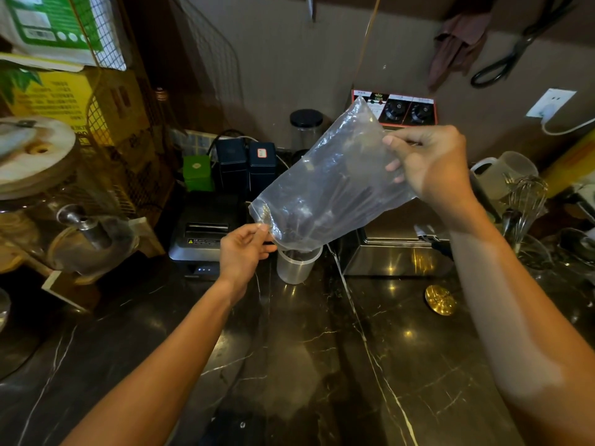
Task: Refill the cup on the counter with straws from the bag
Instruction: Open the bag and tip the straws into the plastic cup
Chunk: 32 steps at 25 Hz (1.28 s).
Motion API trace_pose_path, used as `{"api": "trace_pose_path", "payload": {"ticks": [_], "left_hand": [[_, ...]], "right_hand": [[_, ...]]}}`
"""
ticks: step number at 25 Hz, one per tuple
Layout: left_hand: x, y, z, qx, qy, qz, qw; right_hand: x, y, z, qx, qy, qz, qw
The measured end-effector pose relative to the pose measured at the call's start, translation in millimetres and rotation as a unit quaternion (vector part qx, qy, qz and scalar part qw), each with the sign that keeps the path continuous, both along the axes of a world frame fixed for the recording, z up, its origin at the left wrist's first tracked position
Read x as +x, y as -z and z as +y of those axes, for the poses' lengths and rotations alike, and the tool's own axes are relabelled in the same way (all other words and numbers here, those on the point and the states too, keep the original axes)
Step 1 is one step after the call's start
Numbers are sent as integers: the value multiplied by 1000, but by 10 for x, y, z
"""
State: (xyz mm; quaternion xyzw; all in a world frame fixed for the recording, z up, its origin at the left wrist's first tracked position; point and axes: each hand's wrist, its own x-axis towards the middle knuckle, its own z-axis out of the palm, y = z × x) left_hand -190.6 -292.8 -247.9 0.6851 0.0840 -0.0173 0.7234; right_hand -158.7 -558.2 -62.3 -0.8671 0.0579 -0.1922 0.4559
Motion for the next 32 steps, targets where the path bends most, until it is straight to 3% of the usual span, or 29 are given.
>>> {"api": "trace_pose_path", "payload": {"ticks": [4, 10, 16, 24, 29, 32], "left_hand": [[-14, 8, -18, -19, 13, 9, 1000], [-14, 32, -39, -34, -3, 22, 999], [-44, 85, -23, -58, -7, 36, 998], [-48, 92, -2, -72, -20, 51, 996], [-65, 25, -32, -83, -27, 32, 996], [-75, -9, -34, -92, -45, 23, 994]], "right_hand": [[29, -116, 69, -26, -8, -32, 999], [20, -149, 146, -60, -27, -9, 998], [14, -128, 89, -166, -28, 65, 983], [-43, -56, -44, -209, -2, 194, 958], [-78, -146, -26, -186, 3, 52, 981], [-102, -235, 32, -191, -13, 12, 981]]}}
